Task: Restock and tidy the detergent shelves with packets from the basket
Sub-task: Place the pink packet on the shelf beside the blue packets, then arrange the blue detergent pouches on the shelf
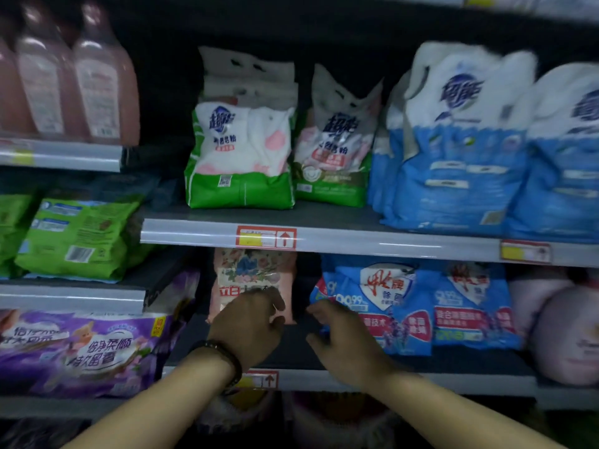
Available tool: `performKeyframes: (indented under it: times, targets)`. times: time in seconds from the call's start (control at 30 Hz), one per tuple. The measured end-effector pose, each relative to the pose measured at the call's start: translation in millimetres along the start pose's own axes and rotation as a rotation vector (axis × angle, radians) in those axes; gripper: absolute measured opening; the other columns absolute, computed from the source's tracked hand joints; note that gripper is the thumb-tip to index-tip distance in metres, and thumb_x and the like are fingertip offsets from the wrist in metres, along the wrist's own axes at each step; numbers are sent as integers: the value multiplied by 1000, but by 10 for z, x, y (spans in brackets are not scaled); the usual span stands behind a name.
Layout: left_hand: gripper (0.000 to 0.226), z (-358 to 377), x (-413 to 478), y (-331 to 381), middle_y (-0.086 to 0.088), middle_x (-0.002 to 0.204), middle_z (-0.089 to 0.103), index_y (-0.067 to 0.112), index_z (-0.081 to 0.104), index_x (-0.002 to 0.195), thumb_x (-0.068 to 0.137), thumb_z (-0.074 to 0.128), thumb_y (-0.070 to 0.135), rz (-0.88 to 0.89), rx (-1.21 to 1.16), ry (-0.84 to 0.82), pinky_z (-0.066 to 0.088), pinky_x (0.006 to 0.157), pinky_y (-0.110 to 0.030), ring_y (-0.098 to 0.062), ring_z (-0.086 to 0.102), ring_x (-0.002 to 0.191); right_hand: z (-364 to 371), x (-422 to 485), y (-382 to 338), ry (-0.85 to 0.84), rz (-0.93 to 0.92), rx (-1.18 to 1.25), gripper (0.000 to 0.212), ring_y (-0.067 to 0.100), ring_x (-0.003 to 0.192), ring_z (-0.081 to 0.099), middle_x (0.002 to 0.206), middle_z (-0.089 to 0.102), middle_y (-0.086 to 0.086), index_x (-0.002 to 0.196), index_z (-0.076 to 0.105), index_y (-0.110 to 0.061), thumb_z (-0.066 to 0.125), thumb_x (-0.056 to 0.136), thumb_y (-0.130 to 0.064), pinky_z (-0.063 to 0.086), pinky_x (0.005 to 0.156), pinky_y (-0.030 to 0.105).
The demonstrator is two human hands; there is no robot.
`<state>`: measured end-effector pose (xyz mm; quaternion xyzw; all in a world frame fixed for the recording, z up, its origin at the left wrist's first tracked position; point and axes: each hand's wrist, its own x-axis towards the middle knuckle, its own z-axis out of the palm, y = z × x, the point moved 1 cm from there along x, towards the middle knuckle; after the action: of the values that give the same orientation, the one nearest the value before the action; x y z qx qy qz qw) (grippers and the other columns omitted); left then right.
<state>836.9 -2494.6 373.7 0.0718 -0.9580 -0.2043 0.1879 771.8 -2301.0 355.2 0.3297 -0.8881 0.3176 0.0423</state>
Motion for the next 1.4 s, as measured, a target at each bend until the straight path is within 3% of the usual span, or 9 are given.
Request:
performKeyframes:
  times: [0.3, 0.53, 0.7, 0.83, 0.93, 1.07, 1.23, 1.3, 1.4]
  targets:
    - [29, -635, 15, 1346, 5, 119, 62, 34, 62, 119, 90, 63, 32, 250, 28, 44, 55, 93, -38, -20, 63, 110, -1380, -410, -4, 289, 121, -35, 34, 20, 109, 65, 115, 67, 1, 127, 63, -23, 71, 94, -27, 52, 91, 31]
    - [44, -821, 328, 2283, 7, 131, 52, 37, 48, 135, 92, 60, 40, 447, 224, 34, 53, 97, -44, -23, 54, 120, -2406, -478, 216, 371, 266, -47, 46, 24, 119, 58, 132, 56, 4, 137, 51, -19, 69, 98, -35, 53, 94, 37]
    - [53, -717, 671, 2908, 1, 161, 33, 31, 43, 145, 95, 56, 20, 631, 390, 68, 43, 113, -44, -25, 31, 149, -3100, -248, 405, 392, 426, 30, 63, 24, 109, 54, 149, 50, 9, 155, 36, -15, 64, 102, -35, 49, 76, 34]
    - [61, -474, 952, 3167, -4, 173, 10, 27, 36, 155, 97, 58, 26, 704, 497, 15, 16, 130, -50, -27, 1, 161, -3446, -82, 587, 419, 508, 82, 60, 28, 110, 61, 140, 56, 12, 153, 37, -14, 60, 100, -28, 58, 90, 46]
    - [73, -370, 1177, 3266, -6, 175, -4, 26, 23, 163, 99, 57, 33, 692, 594, -64, 2, 131, -52, -29, -11, 161, -3553, 60, 649, 424, 544, 150, 55, 30, 113, 60, 136, 56, 13, 150, 38, -12, 58, 99, -19, 56, 98, 47]
    - [87, -276, 1365, 3238, -9, 173, -20, 23, 1, 167, 102, 57, 38, 631, 756, -131, -8, 130, -51, -31, -21, 159, -3392, 282, 744, 387, 529, 240, 47, 22, 98, 63, 127, 63, 9, 139, 49, -16, 65, 95, -19, 57, 81, 35]
    - [89, -219, 1379, 3353, -12, 174, -7, 19, 5, 167, 100, 58, 45, 576, 746, -121, -5, 130, -55, -35, -10, 160, -3246, 513, 853, 475, 490, 517, 49, 26, 120, 62, 139, 60, 9, 144, 48, -28, 65, 100, -13, 54, 84, 28]
    - [91, -206, 1384, 3434, -12, 173, 3, 21, 2, 166, 99, 58, 47, 540, 725, -109, -2, 129, -59, -38, -3, 160, -3294, 489, 907, 445, 457, 502, 44, 25, 115, 62, 137, 61, 8, 140, 51, -28, 63, 101, -11, 57, 76, 22]
    - [103, -151, 1428, 3449, -14, 169, 5, 36, -13, 164, 95, 62, 54, 478, 764, -112, 2, 124, -69, -43, 0, 158, -3423, 373, 870, 441, 419, 234, 43, 26, 115, 65, 135, 65, 6, 139, 55, -25, 68, 98, -20, 59, 92, 33]
